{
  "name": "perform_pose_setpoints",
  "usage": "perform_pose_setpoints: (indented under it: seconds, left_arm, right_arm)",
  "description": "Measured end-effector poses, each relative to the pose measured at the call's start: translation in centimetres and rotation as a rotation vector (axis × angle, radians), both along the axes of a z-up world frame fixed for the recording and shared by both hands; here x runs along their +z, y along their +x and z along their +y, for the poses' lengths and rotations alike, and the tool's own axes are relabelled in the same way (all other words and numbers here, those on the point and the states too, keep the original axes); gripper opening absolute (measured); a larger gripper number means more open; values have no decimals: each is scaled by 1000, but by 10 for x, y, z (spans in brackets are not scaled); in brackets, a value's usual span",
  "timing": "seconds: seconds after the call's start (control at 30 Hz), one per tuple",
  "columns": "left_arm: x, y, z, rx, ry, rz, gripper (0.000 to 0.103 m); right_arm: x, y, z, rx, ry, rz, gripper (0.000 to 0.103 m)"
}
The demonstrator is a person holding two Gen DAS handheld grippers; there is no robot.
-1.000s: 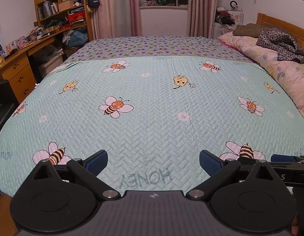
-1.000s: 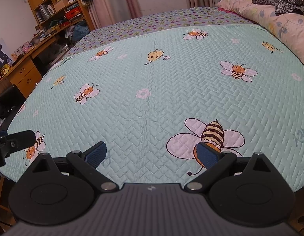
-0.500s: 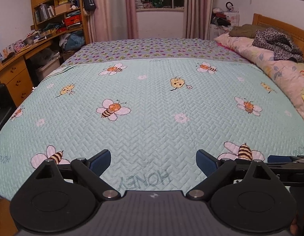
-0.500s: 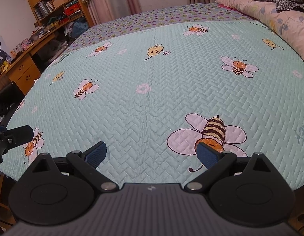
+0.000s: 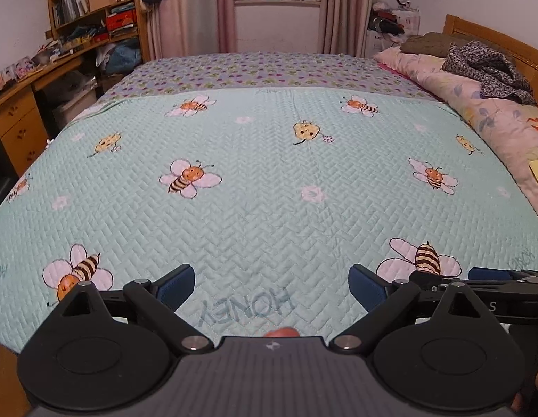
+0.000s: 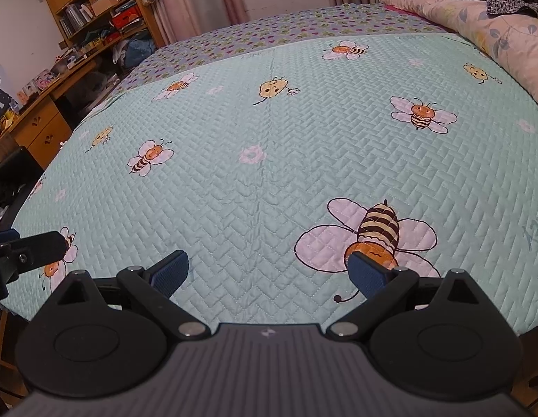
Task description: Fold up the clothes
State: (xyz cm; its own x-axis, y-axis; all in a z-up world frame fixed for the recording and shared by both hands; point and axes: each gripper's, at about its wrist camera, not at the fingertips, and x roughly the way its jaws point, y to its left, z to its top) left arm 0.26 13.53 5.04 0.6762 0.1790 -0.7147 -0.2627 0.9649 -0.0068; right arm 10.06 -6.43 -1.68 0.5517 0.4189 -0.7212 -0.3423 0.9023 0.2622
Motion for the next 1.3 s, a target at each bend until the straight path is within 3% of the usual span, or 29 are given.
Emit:
perform_pose_setpoints:
  seconds: [0.53, 0.77, 0.97, 1.3]
  left_arm:
    - [-9, 5, 3, 9, -14, 43, 96]
    - [-5, 4, 2, 29, 15, 36, 96]
    - [-1, -3, 4, 18, 17, -24, 94]
    - [1, -10, 3, -59, -61, -73, 88]
  right_arm:
    - [-4, 1, 1, -2, -7, 4, 98]
    - [-5, 2, 2, -4, -10, 13, 98]
    - [-6, 1, 3, -2, -14, 15, 98]
    - [-7, 1, 4, 1, -16, 18, 98]
